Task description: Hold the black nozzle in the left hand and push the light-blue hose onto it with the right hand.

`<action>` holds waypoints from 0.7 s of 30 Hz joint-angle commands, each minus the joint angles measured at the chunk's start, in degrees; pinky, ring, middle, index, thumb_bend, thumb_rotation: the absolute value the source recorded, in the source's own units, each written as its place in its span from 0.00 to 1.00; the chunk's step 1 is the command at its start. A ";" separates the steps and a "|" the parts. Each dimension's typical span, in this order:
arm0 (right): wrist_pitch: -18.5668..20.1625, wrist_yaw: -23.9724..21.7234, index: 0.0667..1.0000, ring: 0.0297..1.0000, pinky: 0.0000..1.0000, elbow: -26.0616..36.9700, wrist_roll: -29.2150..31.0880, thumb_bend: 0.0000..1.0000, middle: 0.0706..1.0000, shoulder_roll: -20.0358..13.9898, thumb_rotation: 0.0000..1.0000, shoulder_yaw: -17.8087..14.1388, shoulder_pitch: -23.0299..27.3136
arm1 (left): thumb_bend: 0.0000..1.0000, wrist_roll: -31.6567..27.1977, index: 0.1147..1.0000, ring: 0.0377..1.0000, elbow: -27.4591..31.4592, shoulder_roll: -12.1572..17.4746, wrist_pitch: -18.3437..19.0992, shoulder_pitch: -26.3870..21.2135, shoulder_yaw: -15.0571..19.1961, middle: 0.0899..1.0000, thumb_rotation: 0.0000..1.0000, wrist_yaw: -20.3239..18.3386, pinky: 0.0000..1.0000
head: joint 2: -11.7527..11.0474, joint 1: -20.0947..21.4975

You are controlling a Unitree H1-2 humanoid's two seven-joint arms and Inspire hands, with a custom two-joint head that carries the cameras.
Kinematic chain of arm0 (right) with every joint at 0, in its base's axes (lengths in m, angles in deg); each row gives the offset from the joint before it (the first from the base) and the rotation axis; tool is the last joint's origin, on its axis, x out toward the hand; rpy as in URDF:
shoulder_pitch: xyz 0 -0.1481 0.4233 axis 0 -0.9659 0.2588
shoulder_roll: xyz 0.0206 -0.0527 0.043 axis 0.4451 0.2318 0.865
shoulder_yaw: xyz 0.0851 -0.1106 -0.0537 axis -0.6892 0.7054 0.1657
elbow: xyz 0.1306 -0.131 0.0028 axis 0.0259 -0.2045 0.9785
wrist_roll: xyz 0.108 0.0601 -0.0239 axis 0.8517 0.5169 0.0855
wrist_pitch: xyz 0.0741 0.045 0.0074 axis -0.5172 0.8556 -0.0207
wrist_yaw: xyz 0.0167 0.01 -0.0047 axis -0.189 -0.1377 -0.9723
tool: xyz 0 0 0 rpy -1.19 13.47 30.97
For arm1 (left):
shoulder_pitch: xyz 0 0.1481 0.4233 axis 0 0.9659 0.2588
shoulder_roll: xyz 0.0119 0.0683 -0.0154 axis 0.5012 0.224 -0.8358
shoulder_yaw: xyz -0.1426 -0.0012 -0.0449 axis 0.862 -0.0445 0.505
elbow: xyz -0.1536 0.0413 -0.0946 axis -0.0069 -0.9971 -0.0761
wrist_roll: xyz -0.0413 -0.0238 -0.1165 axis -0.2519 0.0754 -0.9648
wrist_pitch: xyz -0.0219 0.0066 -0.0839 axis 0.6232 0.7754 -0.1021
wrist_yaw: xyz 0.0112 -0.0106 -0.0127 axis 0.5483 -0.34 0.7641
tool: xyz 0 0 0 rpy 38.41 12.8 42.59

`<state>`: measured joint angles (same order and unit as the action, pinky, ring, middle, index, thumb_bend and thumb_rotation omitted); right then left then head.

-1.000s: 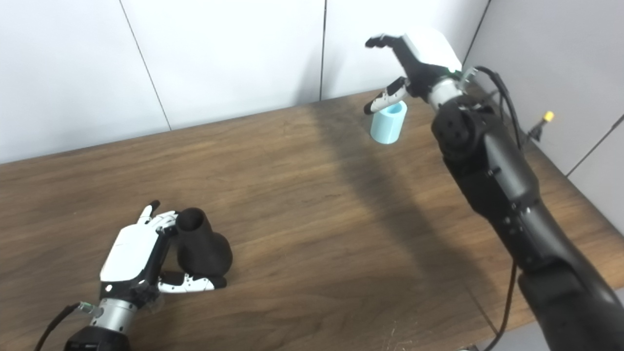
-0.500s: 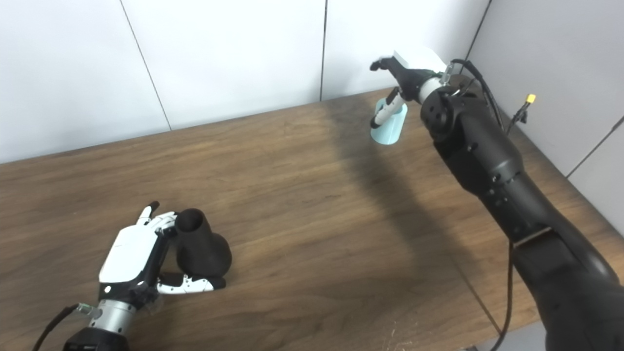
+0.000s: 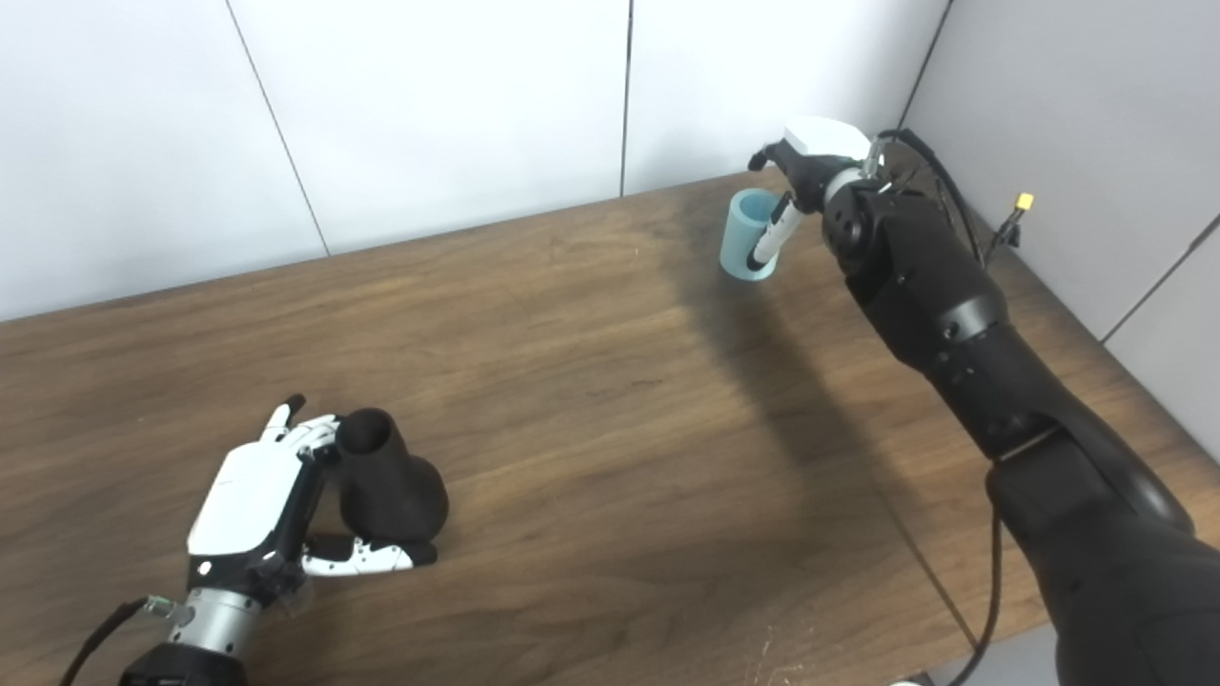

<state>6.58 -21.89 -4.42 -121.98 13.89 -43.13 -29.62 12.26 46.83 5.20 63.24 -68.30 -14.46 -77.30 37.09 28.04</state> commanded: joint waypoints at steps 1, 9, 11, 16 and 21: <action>-1.35 2.19 0.81 0.83 0.68 0.35 0.36 0.91 0.87 -1.29 0.15 -0.62 3.34 | 0.52 0.66 0.42 0.82 -1.23 1.28 0.47 0.83 0.21 0.72 0.05 -1.15 1.00 | 0.07 0.05; -3.25 5.19 0.82 0.80 0.66 -2.18 3.24 0.91 0.85 -0.49 0.12 -1.34 2.83 | 0.52 1.11 0.42 0.81 -1.08 1.18 0.52 0.91 0.10 0.71 0.05 -0.86 1.00 | 0.18 -0.19; -3.85 6.21 0.81 0.79 0.66 -2.62 3.74 0.91 0.84 -0.47 0.10 -1.46 2.65 | 0.52 1.10 0.42 0.81 -1.22 1.17 0.42 0.90 0.06 0.71 0.05 -0.72 1.00 | 0.22 -0.27; -5.21 8.34 0.78 0.74 0.65 -1.58 5.08 0.89 0.79 -0.64 0.06 -1.93 1.68 | 0.52 0.76 0.42 0.82 -0.87 1.00 0.79 1.06 0.02 0.72 0.05 -1.42 1.00 | 0.24 -0.53; -6.68 9.39 0.77 0.72 0.66 -1.12 6.01 0.88 0.76 -0.71 0.04 -2.30 1.31 | 0.52 1.32 0.42 0.82 -0.20 1.01 1.37 1.09 -0.31 0.73 0.05 -2.33 1.00 | 0.35 -0.49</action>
<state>1.22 -14.46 -7.02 -116.36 14.64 -44.02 -30.23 12.37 47.02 5.25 63.47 -68.27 -14.47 -77.44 37.44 27.51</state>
